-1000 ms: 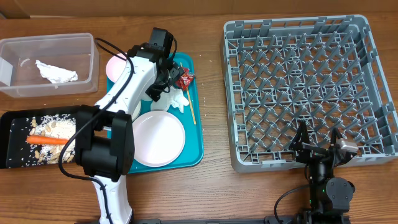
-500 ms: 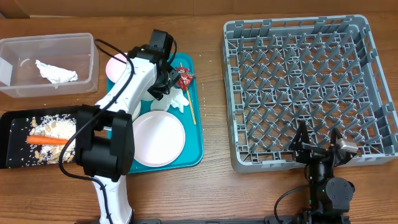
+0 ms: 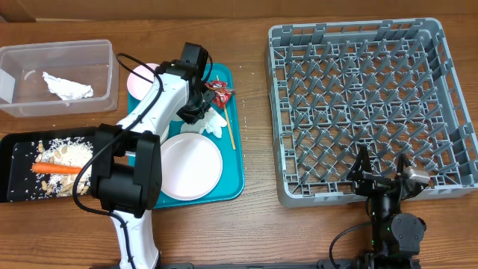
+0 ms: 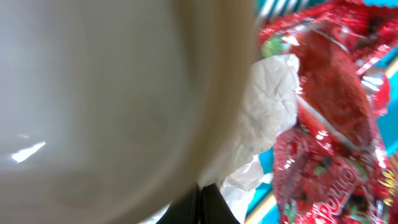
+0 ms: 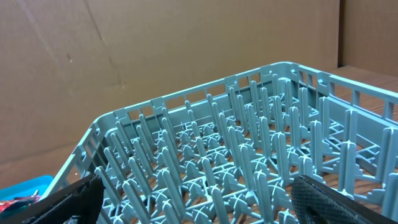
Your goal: Sort waste into correct bins and load items into the dishwasher rack
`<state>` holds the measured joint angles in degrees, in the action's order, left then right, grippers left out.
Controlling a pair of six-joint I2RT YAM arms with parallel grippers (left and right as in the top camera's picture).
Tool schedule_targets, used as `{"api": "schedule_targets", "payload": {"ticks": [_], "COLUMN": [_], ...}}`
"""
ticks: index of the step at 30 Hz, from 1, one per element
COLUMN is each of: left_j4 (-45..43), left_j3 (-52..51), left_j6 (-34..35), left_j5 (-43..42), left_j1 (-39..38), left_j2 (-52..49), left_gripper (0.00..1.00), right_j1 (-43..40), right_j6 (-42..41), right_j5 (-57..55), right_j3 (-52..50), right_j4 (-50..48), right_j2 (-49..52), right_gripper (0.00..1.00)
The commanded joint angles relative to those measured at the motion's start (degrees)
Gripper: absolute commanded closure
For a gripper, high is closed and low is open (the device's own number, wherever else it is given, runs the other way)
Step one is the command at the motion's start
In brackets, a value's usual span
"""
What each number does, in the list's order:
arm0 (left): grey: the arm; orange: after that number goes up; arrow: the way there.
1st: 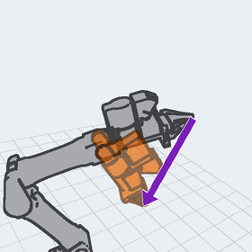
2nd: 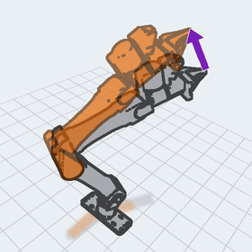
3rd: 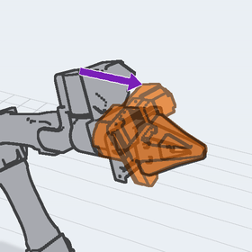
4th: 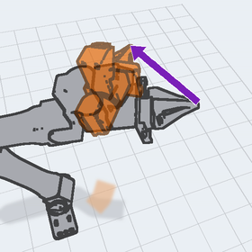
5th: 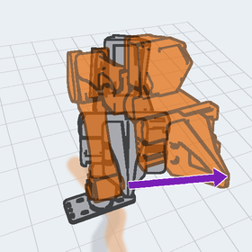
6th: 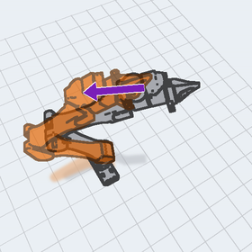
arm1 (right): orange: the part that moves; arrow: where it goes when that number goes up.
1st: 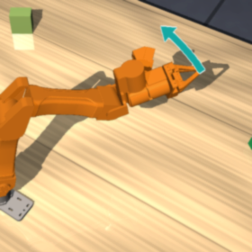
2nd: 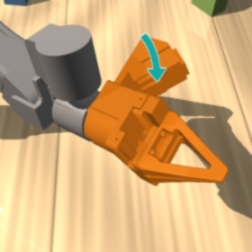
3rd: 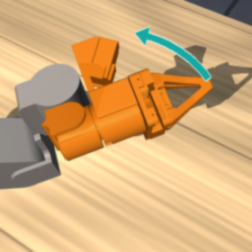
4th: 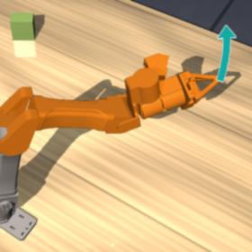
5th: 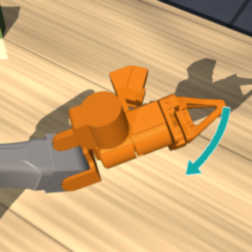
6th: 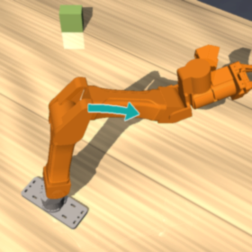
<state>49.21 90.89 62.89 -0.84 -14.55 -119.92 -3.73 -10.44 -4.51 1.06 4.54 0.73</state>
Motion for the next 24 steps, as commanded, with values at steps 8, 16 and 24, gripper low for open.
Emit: {"api": "schedule_targets", "payload": {"ticks": [8, 16, 24], "left_j4": [0.44, 4.94, 4.5], "left_j3": [3.8, 5.18, 5.66], "left_j6": [-6.38, -6.75, -7.26], "left_j5": [-9.97, -9.64, -1.44], "left_j1": [-0.28, -0.04, 3.82], "left_j2": [1.68, 10.51, 19.93], "left_gripper": [0.96, 0.96, 0.96], "right_j1": [-0.26, -0.26, -0.26], "right_j6": [0.42, 0.42, 0.42], "right_j5": [-0.37, -0.37, -0.37], "right_j3": [-0.59, -0.59, -0.59], "right_j4": [-0.26, -0.26, -0.26], "right_j2": [-0.57, -0.57, -0.57], "right_gripper": [0.0, 0.0, 0.0]}}
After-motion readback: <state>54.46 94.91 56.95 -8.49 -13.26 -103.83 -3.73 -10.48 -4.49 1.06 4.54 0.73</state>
